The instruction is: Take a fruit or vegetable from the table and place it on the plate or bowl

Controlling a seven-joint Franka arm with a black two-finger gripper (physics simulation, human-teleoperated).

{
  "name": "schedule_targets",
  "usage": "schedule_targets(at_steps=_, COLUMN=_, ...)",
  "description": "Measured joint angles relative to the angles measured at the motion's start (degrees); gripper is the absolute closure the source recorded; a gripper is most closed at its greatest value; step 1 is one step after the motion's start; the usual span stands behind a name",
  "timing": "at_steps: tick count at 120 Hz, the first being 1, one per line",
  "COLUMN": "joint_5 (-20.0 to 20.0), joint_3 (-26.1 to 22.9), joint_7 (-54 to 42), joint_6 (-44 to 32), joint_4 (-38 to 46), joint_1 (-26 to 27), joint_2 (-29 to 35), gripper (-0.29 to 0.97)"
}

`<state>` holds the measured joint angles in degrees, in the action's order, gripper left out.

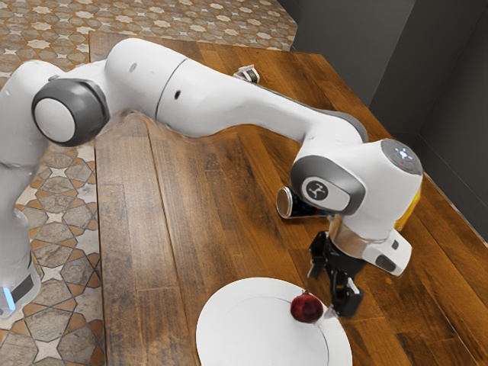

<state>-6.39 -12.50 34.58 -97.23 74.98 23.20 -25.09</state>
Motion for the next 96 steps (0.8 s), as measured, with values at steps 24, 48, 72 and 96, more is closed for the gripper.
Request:
schedule_targets(at_steps=24, joint_5=-0.10, joint_3=0.48, joint_7=0.31, joint_6=7.45, joint_4=-3.22, joint_1=-0.35, joint_2=2.75, gripper=0.03)
schedule_targets(at_steps=48, joint_5=-1.29, joint_3=3.69, joint_7=0.55, joint_6=18.40, joint_4=-3.06, joint_1=0.42, joint_2=11.66, gripper=0.02)
schedule_targets(at_steps=72, joint_5=-6.41, joint_3=26.81, joint_7=-3.32, joint_6=21.62, joint_4=-3.32, joint_1=-0.49, joint_2=17.73, gripper=0.02)
schedule_targets(at_steps=96, joint_5=3.00, joint_3=39.49, joint_7=-12.45, joint_6=13.73, joint_4=-2.75, joint_1=-4.83, joint_2=16.10, gripper=0.02)
